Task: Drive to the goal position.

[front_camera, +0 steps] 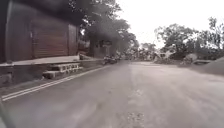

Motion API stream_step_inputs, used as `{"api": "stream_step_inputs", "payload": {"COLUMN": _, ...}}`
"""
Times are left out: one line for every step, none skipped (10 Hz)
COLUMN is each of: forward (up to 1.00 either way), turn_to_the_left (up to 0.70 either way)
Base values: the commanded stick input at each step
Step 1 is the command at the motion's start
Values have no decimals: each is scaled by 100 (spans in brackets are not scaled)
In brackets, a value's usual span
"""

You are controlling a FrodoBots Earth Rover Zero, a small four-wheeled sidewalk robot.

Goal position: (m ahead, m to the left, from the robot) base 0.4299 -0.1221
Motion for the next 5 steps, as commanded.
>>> {"api": "stream_step_inputs", "payload": {"forward": 70, "turn_to_the_left": 0}}
{"api": "stream_step_inputs", "payload": {"forward": 70, "turn_to_the_left": 0}}
{"api": "stream_step_inputs", "payload": {"forward": 70, "turn_to_the_left": 0}}
{"api": "stream_step_inputs", "payload": {"forward": 70, "turn_to_the_left": 0}}
{"api": "stream_step_inputs", "payload": {"forward": 70, "turn_to_the_left": 0}}
